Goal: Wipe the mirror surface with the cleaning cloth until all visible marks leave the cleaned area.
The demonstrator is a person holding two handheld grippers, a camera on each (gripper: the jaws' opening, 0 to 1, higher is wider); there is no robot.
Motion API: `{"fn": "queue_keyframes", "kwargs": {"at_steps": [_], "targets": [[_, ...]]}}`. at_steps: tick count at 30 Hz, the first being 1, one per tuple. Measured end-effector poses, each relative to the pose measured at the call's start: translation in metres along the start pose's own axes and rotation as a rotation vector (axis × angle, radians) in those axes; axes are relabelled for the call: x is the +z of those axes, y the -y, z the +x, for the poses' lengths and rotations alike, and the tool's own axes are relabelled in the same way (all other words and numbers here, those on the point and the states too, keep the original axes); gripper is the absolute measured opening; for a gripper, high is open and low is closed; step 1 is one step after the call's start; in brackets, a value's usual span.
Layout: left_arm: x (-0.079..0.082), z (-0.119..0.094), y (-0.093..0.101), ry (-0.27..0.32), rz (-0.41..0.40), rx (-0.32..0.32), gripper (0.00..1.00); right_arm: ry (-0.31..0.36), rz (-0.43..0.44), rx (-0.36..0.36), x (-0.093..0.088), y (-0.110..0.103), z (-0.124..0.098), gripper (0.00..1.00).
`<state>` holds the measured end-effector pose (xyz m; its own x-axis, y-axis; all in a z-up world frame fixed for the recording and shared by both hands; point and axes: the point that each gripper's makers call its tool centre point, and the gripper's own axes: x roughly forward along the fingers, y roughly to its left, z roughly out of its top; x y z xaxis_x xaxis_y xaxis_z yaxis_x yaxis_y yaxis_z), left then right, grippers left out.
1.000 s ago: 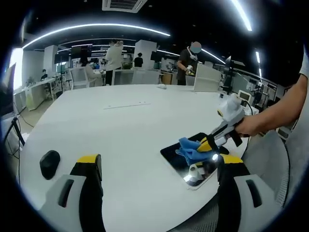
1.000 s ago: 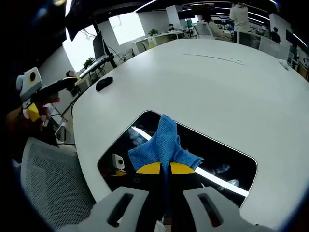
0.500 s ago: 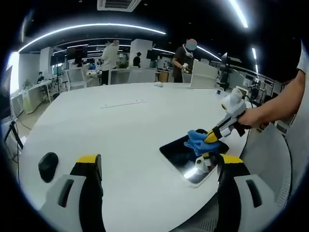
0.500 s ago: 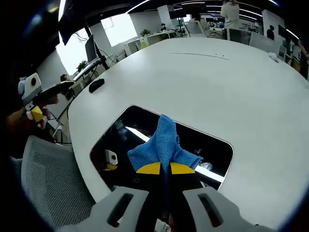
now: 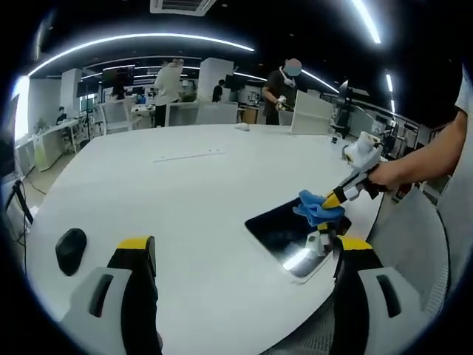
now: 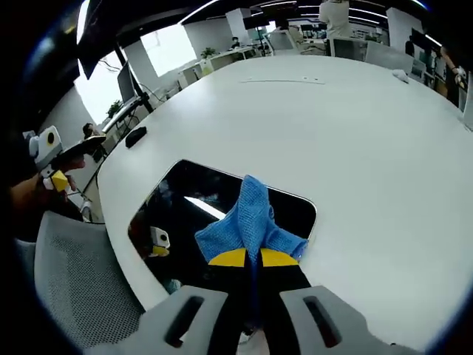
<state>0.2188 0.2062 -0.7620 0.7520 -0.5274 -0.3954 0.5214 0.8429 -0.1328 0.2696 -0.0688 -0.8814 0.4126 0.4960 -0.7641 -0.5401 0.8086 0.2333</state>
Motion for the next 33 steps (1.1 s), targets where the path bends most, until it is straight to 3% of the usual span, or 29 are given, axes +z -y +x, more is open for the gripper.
{"fn": "queue_keyframes", "kwargs": {"at_steps": [10,27,31,33], "targets": [[0.001,0.001,-0.001,-0.007,-0.002,0.007,0.99,-0.005,0.029,-0.036,-0.006,0.018,-0.009,0.00],[0.003,-0.001,-0.003,0.018,-0.027,0.013,0.99,0.013,0.056,-0.054,-0.006,0.015,-0.010,0.00],[0.005,-0.001,-0.001,0.021,-0.025,0.014,0.99,-0.011,-0.044,-0.112,-0.007,0.015,-0.011,0.00],[0.007,-0.001,0.001,0.020,-0.025,0.016,0.99,-0.010,-0.038,-0.119,-0.008,0.012,-0.010,0.00]]}}
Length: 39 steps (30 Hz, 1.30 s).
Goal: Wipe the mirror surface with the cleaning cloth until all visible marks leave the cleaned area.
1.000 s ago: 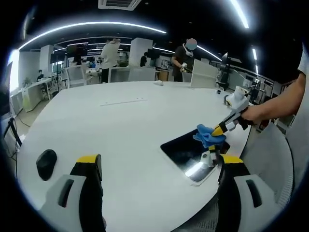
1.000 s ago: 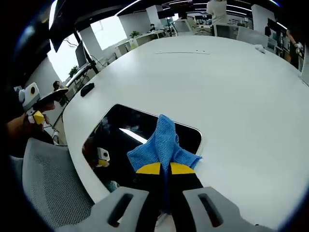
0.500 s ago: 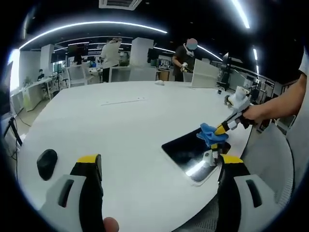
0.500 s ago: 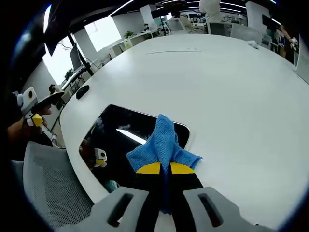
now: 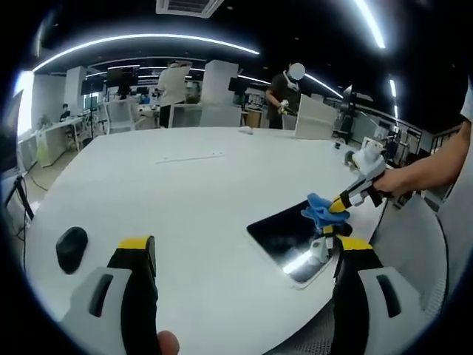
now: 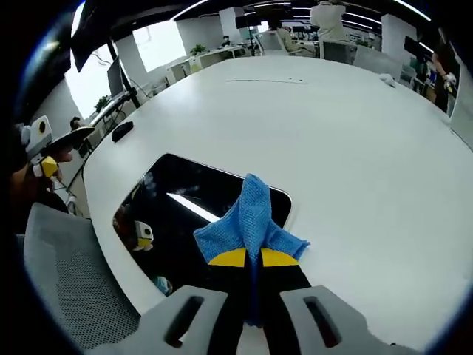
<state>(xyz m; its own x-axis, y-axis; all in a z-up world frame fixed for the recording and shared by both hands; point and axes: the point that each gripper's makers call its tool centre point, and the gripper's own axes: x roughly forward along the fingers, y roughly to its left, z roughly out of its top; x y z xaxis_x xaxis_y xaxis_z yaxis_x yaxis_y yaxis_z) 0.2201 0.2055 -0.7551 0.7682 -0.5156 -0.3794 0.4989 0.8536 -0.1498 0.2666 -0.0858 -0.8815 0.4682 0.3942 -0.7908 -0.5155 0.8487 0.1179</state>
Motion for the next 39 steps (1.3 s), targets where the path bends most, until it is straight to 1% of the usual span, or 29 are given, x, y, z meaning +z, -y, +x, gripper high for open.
{"fn": "queue_keyframes", "kwargs": {"at_steps": [5,12,16,27,33,35,39], "targets": [[-0.002,0.000,0.001,0.003,-0.005,0.001,0.99,0.003,0.047,0.001,-0.004,-0.002,-0.004,0.00],[-0.008,-0.003,0.002,-0.006,-0.002,0.003,0.99,0.002,0.068,0.009,-0.011,-0.007,-0.011,0.00],[-0.011,-0.004,-0.002,-0.016,0.005,0.010,0.99,-0.004,0.071,0.014,-0.016,-0.013,-0.015,0.00],[-0.006,-0.003,-0.002,-0.015,0.012,0.010,0.99,-0.022,0.076,0.027,-0.025,-0.022,-0.021,0.00],[-0.006,-0.003,-0.001,-0.018,0.014,0.008,0.99,-0.038,0.106,0.051,-0.032,-0.030,-0.026,0.00],[-0.006,-0.003,0.000,-0.022,0.015,0.006,0.99,-0.054,0.142,0.072,-0.035,-0.033,-0.027,0.00],[-0.007,-0.002,-0.004,-0.026,0.016,0.008,0.99,-0.046,0.126,0.075,-0.035,-0.033,-0.027,0.00]]}}
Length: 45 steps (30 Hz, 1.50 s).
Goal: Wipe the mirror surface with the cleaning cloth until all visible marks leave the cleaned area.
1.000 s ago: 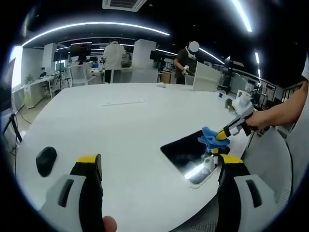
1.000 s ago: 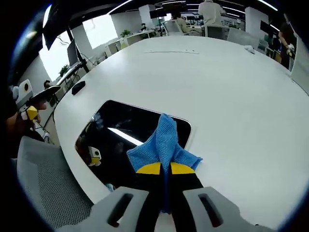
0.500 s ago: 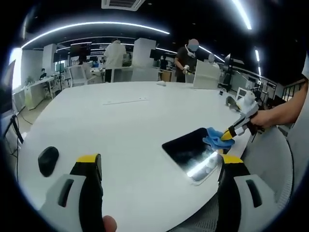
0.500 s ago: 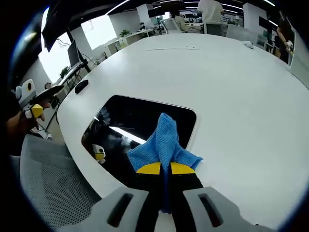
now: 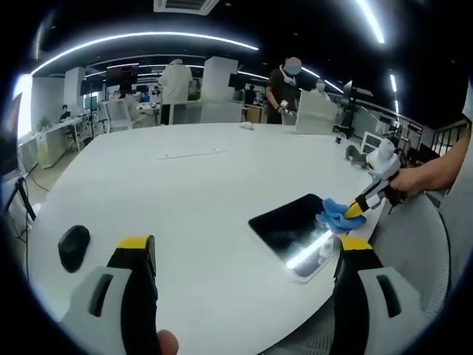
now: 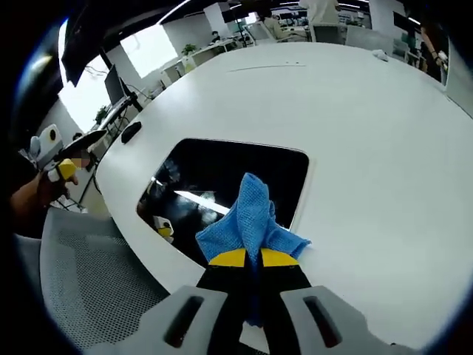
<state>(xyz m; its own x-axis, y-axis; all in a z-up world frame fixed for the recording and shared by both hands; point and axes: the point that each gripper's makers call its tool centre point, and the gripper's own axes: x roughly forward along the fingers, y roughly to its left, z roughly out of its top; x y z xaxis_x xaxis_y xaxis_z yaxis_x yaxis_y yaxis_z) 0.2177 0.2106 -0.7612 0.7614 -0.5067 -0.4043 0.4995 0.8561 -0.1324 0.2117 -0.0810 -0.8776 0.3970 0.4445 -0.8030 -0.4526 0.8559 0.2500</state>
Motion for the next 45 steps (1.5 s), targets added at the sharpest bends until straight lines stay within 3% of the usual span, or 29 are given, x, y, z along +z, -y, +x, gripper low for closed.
{"fn": "queue_keyframes", "kwargs": {"at_steps": [17,33,45], "targets": [[-0.005,0.007,-0.003,-0.010,-0.003,-0.011,0.99,-0.007,-0.047,0.006,0.002,-0.007,0.005,0.00],[-0.004,0.004,0.010,-0.006,-0.014,-0.006,0.99,0.003,-0.113,0.037,0.014,-0.043,0.022,0.00],[-0.007,0.006,0.004,0.003,-0.029,-0.002,0.99,0.011,-0.111,0.060,0.019,-0.056,0.032,0.00]]}}
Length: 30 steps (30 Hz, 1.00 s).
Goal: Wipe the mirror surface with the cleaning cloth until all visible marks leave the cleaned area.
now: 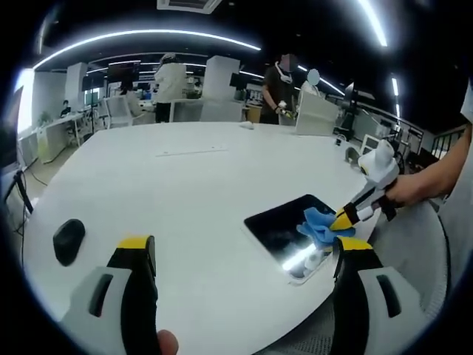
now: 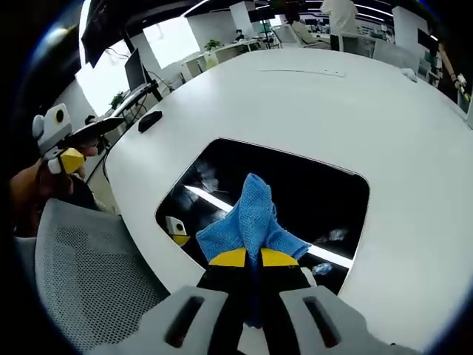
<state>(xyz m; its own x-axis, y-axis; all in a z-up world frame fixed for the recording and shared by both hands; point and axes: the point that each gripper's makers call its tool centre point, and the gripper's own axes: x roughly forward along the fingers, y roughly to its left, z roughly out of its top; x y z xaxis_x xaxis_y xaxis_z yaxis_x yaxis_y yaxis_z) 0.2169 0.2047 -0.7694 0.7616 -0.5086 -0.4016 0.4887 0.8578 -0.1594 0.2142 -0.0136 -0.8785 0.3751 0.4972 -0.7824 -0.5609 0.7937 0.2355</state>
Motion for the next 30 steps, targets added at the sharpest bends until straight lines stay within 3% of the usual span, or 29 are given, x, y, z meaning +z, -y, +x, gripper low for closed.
{"fn": "queue_keyframes", "kwargs": {"at_steps": [8,15,30], "targets": [[0.002,0.000,0.007,-0.005,0.002,-0.005,0.99,0.011,-0.006,0.033,0.008,-0.016,0.015,0.00],[0.002,-0.003,-0.007,0.002,0.000,0.009,0.99,0.008,-0.032,0.056,0.015,-0.032,0.025,0.00],[0.006,-0.006,-0.010,0.007,0.002,0.020,0.99,0.006,-0.115,0.074,0.029,-0.063,0.041,0.00]]}}
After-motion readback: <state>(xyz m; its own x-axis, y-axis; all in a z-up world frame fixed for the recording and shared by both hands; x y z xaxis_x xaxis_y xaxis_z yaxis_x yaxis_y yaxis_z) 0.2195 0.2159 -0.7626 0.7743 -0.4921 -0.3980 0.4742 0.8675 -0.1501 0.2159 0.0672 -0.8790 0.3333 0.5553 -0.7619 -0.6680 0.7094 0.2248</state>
